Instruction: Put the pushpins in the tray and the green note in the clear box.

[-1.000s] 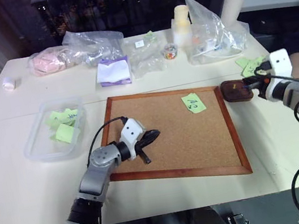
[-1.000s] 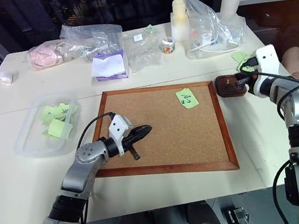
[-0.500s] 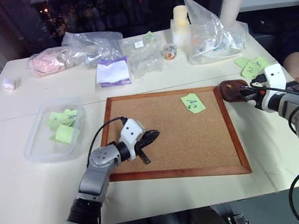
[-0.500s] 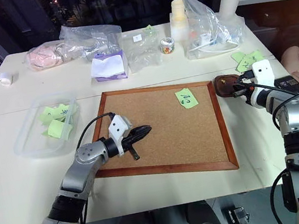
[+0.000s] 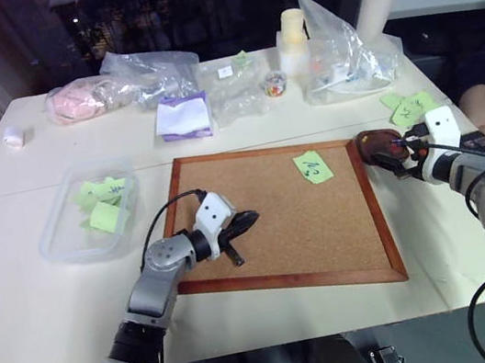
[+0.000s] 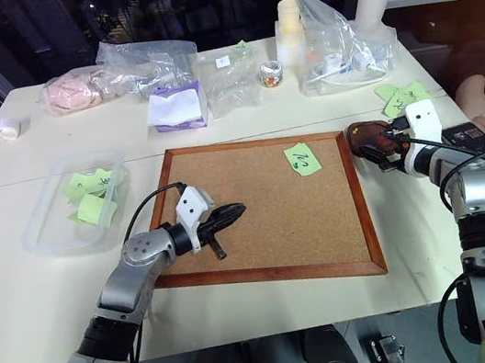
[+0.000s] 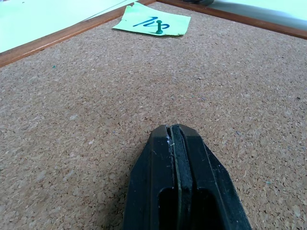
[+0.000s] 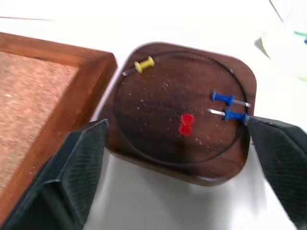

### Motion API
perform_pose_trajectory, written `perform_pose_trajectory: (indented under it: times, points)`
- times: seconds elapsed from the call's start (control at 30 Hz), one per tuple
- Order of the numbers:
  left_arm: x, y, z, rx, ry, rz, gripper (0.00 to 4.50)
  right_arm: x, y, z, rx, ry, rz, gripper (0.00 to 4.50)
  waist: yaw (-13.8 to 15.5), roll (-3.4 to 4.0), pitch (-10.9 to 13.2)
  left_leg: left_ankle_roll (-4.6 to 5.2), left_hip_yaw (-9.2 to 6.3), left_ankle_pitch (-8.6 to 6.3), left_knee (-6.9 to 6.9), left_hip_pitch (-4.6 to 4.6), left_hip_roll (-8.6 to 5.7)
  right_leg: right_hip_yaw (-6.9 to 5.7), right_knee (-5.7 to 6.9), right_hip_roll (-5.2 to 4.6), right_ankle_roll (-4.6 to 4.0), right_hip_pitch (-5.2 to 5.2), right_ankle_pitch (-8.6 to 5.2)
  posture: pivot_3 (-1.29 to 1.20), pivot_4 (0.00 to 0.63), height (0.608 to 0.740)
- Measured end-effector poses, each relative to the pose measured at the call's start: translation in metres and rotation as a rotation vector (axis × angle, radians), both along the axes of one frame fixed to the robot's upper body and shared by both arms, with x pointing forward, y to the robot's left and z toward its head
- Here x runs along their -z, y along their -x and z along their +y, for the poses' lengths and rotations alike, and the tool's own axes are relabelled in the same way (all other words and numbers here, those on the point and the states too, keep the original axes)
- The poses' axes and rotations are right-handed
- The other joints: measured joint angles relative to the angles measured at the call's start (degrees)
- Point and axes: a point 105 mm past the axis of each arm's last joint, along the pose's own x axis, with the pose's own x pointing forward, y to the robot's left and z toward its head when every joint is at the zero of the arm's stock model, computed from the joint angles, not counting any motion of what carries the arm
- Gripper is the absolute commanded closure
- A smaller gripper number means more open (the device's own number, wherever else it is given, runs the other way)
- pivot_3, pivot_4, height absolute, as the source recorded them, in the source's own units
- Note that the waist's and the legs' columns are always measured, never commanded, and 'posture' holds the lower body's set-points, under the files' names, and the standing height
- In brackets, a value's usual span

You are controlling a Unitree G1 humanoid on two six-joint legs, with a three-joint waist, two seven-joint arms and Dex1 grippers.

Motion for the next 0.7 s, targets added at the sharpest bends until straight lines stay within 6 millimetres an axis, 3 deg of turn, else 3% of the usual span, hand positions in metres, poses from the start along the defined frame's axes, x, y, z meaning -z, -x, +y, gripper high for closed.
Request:
perform_pose_trajectory:
  times: [0.13, 0.3, 0.4, 0.5, 0.7]
  points:
    - [0.0, 0.0, 0.0, 0.001, 0.0, 0.0, 4.5, -0.014, -0.001, 0.014, -0.058, 0.013, -0.031, 0.04, 0.0, 0.0, 0.0, 0.0, 0.0, 0.0, -0.01, 0.0, 0.01, 0.0, 0.0, 0.0, 0.0, -0.01, 0.0, 0.0, 0.15, 0.74]
    - [0.0, 0.0, 0.0, 0.0, 0.0, -0.001, 4.5, -0.034, 0.0, 0.057, -0.195, 0.005, -0.08, 0.04, -0.01, 0.0, 0.0, 0.0, -0.01, 0.0, -0.01, 0.0, 0.08, 0.0, 0.0, 0.0, 0.0, 0.0, 0.0, 0.0, 0.15, 0.74]
    - [0.0, 0.0, -0.001, 0.003, -0.001, -0.002, 4.5, -0.034, 0.003, 0.093, -0.306, -0.01, -0.081, 0.04, 0.08, -0.01, 0.01, 0.0, -0.02, 0.0, -0.01, 0.0, 0.09, -0.01, 0.0, 0.0, 0.0, -0.01, 0.0, 0.0, 0.15, 0.74]
    - [0.0, 0.0, -0.001, 0.005, -0.002, -0.003, 4.5, -0.03, 0.005, 0.114, -0.361, -0.029, -0.07, 0.04, 0.14, -0.02, 0.01, 0.0, -0.02, 0.0, -0.01, -0.02, 0.09, -0.01, -0.01, -0.02, 0.0, -0.02, 0.0, 0.0, 0.15, 0.74]
    - [0.0, 0.001, 0.0, -0.002, 0.0, -0.005, 4.5, -0.02, 0.006, 0.13, -0.404, -0.019, -0.042, 0.04, 0.04, -0.02, 0.01, 0.0, -0.01, 0.0, -0.01, -0.02, 0.09, -0.02, -0.01, -0.01, -0.01, -0.03, 0.0, 0.0, 0.15, 0.74]
